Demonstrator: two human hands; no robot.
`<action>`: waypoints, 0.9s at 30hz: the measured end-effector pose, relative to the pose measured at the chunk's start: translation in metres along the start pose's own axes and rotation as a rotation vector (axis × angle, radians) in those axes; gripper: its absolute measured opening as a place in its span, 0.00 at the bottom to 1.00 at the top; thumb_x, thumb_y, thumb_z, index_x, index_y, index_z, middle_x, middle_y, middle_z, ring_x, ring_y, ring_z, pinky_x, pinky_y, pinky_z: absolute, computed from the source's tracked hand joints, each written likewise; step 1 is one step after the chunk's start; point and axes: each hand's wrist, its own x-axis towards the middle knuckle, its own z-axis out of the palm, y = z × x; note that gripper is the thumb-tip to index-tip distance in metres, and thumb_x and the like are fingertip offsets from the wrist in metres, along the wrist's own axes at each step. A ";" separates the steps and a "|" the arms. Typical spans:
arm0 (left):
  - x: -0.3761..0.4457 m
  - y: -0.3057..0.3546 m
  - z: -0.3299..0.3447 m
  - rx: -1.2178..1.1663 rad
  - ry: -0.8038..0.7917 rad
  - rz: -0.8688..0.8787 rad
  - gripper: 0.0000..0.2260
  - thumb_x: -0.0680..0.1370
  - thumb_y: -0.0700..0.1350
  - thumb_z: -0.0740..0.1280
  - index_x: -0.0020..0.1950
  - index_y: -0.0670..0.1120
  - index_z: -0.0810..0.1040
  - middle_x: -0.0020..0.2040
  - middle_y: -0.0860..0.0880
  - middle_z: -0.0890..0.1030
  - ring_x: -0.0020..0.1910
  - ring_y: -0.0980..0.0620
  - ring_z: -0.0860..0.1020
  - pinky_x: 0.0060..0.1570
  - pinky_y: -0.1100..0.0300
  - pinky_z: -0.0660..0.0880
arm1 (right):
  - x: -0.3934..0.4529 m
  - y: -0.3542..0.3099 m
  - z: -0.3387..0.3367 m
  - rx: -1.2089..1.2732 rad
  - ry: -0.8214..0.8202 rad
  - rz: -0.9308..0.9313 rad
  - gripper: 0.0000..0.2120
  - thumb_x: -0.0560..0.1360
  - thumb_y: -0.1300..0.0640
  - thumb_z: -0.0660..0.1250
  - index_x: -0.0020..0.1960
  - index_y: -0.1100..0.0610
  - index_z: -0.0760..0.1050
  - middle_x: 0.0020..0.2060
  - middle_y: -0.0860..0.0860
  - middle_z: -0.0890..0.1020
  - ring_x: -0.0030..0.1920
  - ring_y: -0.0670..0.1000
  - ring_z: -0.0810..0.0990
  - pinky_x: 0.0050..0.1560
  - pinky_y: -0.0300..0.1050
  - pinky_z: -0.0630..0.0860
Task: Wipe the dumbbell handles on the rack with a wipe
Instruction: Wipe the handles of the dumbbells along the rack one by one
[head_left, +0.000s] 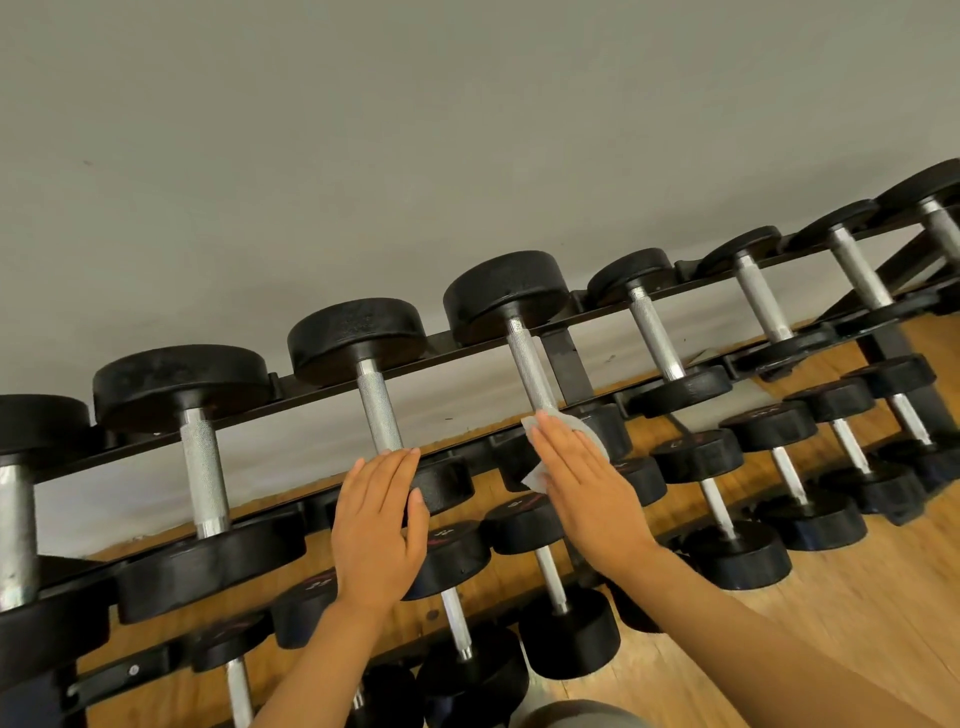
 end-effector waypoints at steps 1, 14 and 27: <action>0.000 0.000 0.000 -0.002 -0.001 -0.001 0.19 0.82 0.48 0.56 0.67 0.41 0.77 0.63 0.44 0.80 0.64 0.46 0.77 0.72 0.47 0.65 | 0.001 0.004 -0.004 0.023 0.030 0.017 0.33 0.77 0.58 0.67 0.77 0.60 0.57 0.77 0.55 0.59 0.77 0.52 0.57 0.75 0.51 0.60; 0.001 0.000 0.002 -0.008 0.020 0.024 0.19 0.82 0.47 0.56 0.65 0.41 0.79 0.61 0.43 0.81 0.62 0.46 0.77 0.71 0.46 0.66 | 0.017 -0.002 0.013 -0.269 -0.107 -0.178 0.30 0.78 0.58 0.62 0.77 0.61 0.58 0.78 0.58 0.56 0.78 0.60 0.51 0.76 0.56 0.46; 0.000 -0.002 0.003 -0.037 0.016 0.017 0.18 0.82 0.46 0.56 0.65 0.41 0.79 0.61 0.44 0.81 0.62 0.47 0.78 0.72 0.45 0.66 | 0.014 -0.022 0.011 -0.165 0.016 0.226 0.26 0.82 0.56 0.49 0.77 0.64 0.54 0.77 0.62 0.55 0.78 0.62 0.51 0.76 0.61 0.53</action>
